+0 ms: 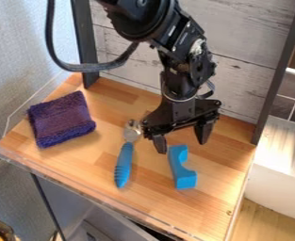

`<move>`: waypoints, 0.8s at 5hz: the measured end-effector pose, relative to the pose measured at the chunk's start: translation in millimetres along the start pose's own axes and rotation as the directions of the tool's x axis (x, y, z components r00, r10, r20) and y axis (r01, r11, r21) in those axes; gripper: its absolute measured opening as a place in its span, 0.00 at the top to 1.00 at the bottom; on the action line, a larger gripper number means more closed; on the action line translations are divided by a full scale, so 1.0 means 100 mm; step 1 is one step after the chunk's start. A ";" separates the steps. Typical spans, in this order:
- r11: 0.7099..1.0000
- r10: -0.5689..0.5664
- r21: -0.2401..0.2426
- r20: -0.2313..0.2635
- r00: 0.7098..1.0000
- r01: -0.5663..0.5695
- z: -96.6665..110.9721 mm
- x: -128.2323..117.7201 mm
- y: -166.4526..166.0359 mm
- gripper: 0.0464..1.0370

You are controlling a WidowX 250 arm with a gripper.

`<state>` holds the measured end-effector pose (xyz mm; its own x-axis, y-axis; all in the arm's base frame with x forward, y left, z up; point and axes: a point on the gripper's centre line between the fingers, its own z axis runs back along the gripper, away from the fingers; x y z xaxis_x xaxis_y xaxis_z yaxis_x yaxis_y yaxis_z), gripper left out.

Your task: Move the violet towel to the upper right corner of the table

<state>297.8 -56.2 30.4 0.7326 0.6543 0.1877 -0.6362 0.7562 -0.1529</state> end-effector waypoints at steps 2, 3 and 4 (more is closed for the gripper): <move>0.995 0.091 0.035 -0.027 0.996 -0.090 -0.09 0.12 0.23 0.04; 0.982 0.182 0.052 -0.012 0.983 -0.181 -0.11 0.27 0.51 0.04; 0.956 0.285 0.056 0.042 0.958 -0.287 -0.05 0.48 0.82 0.04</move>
<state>282.1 37.0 21.6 0.5106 0.8415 0.1767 -0.8319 0.5354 -0.1461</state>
